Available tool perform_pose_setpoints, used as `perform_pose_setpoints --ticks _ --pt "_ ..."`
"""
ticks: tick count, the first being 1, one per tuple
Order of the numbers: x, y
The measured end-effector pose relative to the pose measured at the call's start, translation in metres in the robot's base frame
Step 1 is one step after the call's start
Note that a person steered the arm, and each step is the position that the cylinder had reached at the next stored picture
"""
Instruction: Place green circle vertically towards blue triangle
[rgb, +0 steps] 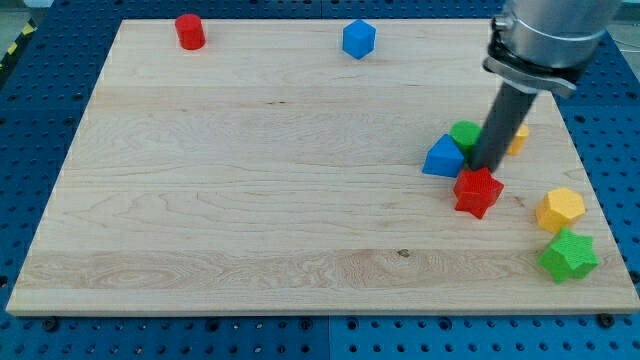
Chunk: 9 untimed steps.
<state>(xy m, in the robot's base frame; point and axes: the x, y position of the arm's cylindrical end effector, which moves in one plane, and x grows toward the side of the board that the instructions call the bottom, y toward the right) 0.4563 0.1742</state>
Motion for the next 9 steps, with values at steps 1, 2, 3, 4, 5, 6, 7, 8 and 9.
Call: perform_pose_setpoints --ticks 1,2,3,4,5,6,7,8,9 --pt "-0.018 -0.001" --pt "-0.019 -0.004" --pt "-0.025 -0.020" --pt "-0.051 -0.022" --pt "-0.056 -0.025" --pt "-0.056 -0.039" --pt "-0.061 -0.036" --pt "-0.065 -0.031" --pt "-0.065 -0.040"
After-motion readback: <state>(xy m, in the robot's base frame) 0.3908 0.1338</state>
